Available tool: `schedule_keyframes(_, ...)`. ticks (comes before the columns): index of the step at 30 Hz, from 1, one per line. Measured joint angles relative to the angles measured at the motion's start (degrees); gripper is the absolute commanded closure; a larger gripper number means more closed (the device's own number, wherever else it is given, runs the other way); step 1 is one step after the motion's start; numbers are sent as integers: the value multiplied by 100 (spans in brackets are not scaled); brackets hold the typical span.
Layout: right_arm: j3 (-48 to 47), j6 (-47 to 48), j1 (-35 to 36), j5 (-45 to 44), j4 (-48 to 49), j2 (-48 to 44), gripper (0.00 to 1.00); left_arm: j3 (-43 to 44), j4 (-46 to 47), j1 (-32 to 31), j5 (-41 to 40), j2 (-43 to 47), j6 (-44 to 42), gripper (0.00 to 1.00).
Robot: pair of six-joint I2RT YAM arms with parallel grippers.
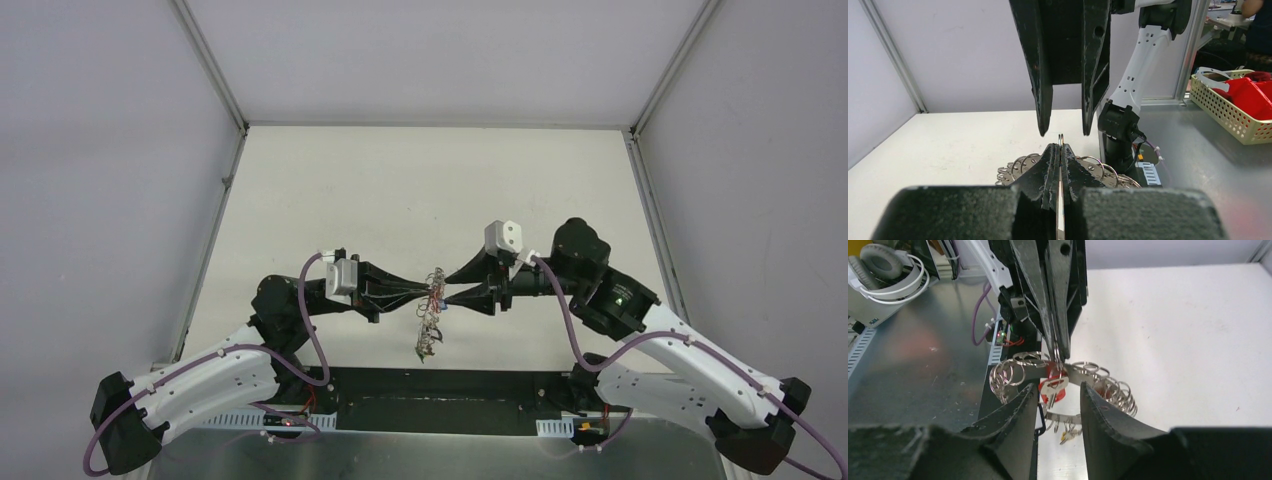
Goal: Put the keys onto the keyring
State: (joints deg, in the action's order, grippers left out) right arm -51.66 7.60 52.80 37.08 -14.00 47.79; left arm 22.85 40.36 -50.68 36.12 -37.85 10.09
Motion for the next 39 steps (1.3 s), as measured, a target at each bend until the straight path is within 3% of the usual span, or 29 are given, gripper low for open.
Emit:
schedule_keyframes(15,11,-450,0,284,774,444,67,0,0,0,0,50,2,100)
schedule_keyframes(19,31,-533,0,291,890,448,79,0,0,0,0,55,0,100)
schedule_keyframes(24,46,-605,0,350,953,463,85,0,0,2,-4,55,0,100)
schedule_keyframes(28,57,-619,0,422,992,476,100,0,0,2,-4,52,0,100)
schedule_keyframes(34,57,-610,-2,461,999,490,100,0,-4,2,-7,59,33,100)
schedule_keyframes(39,37,-531,0,435,817,501,100,4,-205,0,-9,155,-4,66)
